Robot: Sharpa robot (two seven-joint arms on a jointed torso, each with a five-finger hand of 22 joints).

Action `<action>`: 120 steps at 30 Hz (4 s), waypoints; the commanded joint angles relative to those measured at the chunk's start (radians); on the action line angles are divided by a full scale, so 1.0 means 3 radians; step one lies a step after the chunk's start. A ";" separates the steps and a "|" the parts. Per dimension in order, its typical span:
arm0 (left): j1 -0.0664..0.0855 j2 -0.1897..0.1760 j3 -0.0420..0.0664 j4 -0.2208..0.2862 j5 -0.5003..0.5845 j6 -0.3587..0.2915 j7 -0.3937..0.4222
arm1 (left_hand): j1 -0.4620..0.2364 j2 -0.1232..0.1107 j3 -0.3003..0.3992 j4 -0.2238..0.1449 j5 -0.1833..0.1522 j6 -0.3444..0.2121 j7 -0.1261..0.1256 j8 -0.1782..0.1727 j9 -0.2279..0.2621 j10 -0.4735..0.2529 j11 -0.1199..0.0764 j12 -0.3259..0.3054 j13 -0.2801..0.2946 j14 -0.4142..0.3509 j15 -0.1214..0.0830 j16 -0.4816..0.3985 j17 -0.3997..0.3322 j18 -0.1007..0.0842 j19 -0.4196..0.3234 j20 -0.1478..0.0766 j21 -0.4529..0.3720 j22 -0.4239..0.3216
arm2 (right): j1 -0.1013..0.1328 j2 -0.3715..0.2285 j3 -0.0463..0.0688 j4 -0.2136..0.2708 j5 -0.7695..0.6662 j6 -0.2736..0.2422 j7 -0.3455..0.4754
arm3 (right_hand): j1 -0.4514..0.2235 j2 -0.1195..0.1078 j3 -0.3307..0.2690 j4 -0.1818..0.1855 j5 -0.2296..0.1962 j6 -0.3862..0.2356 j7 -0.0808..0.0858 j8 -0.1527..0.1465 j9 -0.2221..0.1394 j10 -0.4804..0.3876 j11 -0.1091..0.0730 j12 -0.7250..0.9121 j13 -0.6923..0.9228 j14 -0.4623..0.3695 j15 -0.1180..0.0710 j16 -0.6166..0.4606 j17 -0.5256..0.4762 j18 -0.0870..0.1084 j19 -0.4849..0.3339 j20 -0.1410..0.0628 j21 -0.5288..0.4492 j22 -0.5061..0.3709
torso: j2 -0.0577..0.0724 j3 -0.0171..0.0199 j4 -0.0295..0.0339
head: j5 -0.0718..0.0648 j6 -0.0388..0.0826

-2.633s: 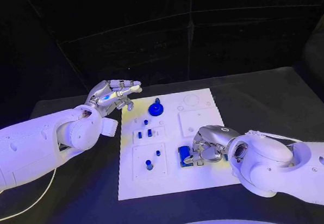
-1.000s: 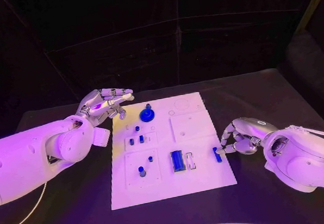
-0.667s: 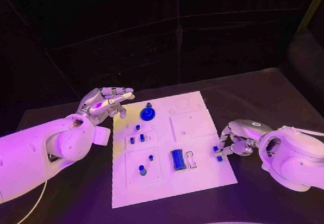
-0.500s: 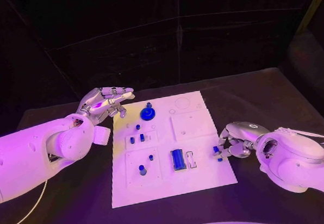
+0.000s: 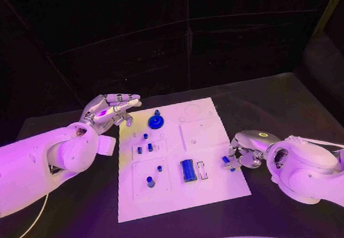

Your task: Assemble the parts on the task board

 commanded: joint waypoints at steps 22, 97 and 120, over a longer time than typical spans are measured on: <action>0.0004 -0.0017 0.0002 0.0013 0.0007 0.0042 0.0017 | 0.0002 0.0023 -0.0018 0.0005 0.0004 -0.0023 -0.0009 0.0018 -0.0004 -0.0029 0.0001 0.0023 0.0000 -0.0025 0.0009 0.0010 -0.0005 0.0022 0.0002 0.0004 -0.0014 -0.0003 | -0.0038 0.0126 -0.0023 -0.0044 -0.0344 0.0592 -0.0327 | 0.0366 0.0152 0.0340 -0.0279 -0.0164 -0.0041 0.0009 -0.0133 -0.0019 -0.0062 -0.0016 -0.0139 -0.0368 0.0246 -0.0019 -0.0038 0.0436 -0.0027 0.0051 -0.0011 -0.0064 0.0561 | 0.0002 0.0000 -0.0002 | 0.0007 -0.0005; 0.0004 -0.0007 0.0000 0.0018 0.0007 0.0070 -0.0013 | 0.0011 0.0029 -0.0023 0.0001 0.0004 -0.0023 -0.0009 0.0023 -0.0003 -0.0033 0.0000 0.0031 0.0000 -0.0027 0.0008 0.0011 -0.0010 0.0023 0.0001 0.0004 -0.0023 -0.0011 | -0.0036 0.0439 -0.0021 0.0095 0.0397 -0.0353 -0.0283 | -0.0454 -0.0291 0.1087 0.0030 0.0444 0.0325 -0.0101 -0.0247 0.0070 0.0014 -0.0103 -0.0112 -0.0331 0.0259 -0.0090 -0.0025 0.0483 -0.0048 0.0121 -0.0076 -0.0011 0.0637 | 0.0007 0.0001 -0.0002 | 0.0050 -0.0029; 0.0004 -0.0004 0.0000 0.0018 0.0007 0.0079 -0.0024 | 0.0011 0.0029 -0.0023 0.0001 0.0004 -0.0023 -0.0009 0.0023 -0.0003 -0.0033 0.0000 0.0031 0.0000 -0.0027 0.0008 0.0011 -0.0010 0.0023 0.0001 0.0004 -0.0023 -0.0011 | -0.0036 0.0491 -0.0021 0.0073 0.0378 -0.0357 -0.0288 | -0.0468 -0.0308 0.1055 0.0053 0.0442 0.0344 -0.0113 -0.0215 0.0095 0.0017 -0.0114 -0.0114 -0.0331 0.0259 -0.0100 -0.0028 0.0479 -0.0048 0.0121 -0.0086 -0.0012 0.0637 | 0.0005 -0.0001 -0.0004 | 0.0058 -0.0041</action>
